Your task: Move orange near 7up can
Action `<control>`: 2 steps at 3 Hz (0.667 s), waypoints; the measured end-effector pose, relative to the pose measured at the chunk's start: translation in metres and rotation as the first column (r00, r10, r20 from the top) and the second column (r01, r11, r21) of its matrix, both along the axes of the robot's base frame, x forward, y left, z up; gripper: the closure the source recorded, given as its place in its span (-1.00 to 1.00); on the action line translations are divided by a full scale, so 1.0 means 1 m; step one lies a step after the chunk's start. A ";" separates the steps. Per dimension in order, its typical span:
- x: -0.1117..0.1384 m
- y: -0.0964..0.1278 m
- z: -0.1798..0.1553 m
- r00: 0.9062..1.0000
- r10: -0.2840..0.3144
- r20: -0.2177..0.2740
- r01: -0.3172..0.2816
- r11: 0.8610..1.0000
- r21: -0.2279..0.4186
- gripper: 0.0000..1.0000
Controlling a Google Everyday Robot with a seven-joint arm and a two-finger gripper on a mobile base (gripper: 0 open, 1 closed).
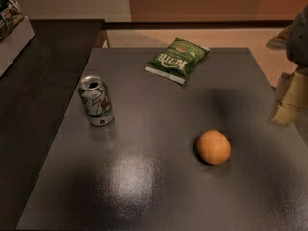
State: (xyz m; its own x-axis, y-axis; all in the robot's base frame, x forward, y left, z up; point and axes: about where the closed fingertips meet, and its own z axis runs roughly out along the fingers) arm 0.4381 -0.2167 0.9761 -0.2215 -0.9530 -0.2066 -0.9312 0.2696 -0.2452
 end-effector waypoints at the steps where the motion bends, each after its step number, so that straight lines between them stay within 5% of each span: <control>1: 0.000 0.000 0.000 1.000 0.000 0.000 0.000 1.000 0.000 -1.00; 2: 0.002 0.006 -0.001 0.999 0.045 -0.010 -0.044 0.999 0.019 -1.00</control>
Offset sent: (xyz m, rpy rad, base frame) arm 0.0031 0.0120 -0.0080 0.0438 0.0509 0.1087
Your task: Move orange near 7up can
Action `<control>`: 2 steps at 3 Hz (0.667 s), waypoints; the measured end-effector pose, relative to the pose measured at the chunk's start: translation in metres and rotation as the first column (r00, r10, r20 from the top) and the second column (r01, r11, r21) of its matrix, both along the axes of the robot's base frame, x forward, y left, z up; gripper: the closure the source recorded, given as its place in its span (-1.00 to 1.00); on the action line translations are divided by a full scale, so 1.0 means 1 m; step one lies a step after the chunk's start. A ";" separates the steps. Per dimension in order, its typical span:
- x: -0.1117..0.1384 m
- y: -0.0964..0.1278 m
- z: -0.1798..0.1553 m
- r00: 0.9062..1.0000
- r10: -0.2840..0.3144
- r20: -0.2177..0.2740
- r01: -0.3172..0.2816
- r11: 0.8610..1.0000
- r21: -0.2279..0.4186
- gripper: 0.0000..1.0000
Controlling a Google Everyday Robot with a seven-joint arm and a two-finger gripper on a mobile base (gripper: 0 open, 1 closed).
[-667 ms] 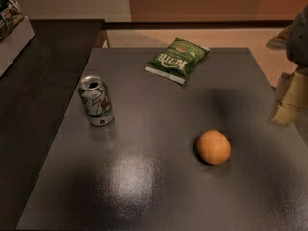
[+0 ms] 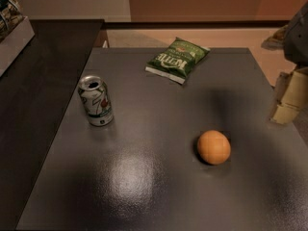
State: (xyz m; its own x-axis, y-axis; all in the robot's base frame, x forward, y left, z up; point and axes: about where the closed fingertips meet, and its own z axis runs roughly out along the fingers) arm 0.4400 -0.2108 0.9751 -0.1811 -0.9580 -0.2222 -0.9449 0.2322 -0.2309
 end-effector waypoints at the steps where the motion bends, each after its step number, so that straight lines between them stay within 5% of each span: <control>1: -0.001 0.013 -0.012 0.995 0.093 -0.035 -0.092 0.995 0.035 -1.00; 2: -0.011 0.038 -0.037 0.958 0.277 -0.069 -0.270 0.958 0.097 -1.00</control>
Offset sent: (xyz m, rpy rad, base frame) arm -0.0412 0.0570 -0.0818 0.1135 0.1568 0.4461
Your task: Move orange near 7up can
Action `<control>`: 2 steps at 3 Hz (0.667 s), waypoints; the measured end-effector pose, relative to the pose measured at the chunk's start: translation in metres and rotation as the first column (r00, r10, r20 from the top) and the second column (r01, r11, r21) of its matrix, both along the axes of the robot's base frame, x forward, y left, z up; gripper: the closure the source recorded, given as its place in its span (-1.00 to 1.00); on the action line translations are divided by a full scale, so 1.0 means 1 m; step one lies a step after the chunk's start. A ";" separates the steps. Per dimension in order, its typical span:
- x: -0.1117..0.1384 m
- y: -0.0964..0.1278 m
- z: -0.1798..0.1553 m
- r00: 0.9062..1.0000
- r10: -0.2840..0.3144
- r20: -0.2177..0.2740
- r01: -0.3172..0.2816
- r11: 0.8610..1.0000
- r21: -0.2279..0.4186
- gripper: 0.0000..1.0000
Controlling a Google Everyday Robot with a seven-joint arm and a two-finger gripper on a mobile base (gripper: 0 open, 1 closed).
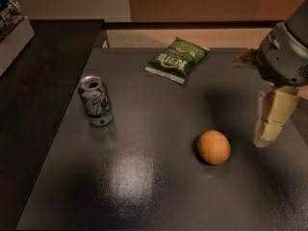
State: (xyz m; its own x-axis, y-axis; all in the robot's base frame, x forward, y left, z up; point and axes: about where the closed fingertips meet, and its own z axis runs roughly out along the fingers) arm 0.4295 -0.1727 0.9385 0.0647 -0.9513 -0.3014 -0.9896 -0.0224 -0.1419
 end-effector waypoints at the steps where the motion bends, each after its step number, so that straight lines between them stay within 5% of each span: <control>1: -0.012 0.011 -0.021 0.997 0.079 -0.023 -0.078 0.997 0.013 -1.00; 2: -0.029 0.023 -0.055 0.988 0.147 -0.048 -0.146 0.989 0.016 -1.00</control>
Offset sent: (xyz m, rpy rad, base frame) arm -0.0525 0.0332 -0.1011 0.0087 0.1031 0.2281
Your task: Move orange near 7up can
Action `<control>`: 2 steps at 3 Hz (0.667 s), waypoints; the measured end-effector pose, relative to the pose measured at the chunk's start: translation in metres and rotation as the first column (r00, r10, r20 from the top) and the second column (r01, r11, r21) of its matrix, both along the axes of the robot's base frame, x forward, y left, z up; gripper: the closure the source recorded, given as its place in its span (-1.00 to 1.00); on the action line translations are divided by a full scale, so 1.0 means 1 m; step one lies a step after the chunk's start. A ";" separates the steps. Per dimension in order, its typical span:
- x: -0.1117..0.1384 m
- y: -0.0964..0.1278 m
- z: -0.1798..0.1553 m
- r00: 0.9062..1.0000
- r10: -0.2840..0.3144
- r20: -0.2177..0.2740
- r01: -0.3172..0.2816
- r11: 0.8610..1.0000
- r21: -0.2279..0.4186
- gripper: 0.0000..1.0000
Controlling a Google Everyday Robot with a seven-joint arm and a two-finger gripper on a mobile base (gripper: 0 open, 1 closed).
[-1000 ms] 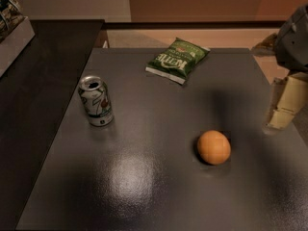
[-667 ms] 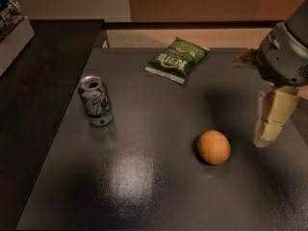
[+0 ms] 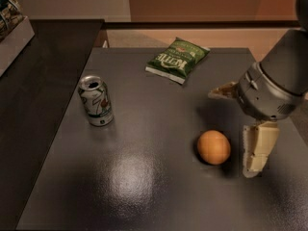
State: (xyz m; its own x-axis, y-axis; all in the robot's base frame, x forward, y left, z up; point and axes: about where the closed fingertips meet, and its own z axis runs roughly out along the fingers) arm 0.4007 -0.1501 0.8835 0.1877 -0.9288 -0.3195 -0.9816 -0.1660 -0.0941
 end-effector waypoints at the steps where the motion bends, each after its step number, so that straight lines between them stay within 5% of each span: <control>1: -0.008 0.007 -0.025 0.999 0.033 -0.029 -0.033 0.999 0.000 -1.00; 2: -0.011 0.012 -0.042 0.997 0.051 -0.053 -0.051 0.999 -0.001 -1.00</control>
Offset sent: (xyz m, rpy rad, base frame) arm -0.0150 0.0151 -0.0622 -0.0037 0.0852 0.0688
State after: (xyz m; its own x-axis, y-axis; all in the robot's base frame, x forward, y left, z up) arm 0.3894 -0.1382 0.8412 0.2174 -0.9193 -0.3280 -0.9755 -0.2158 -0.0420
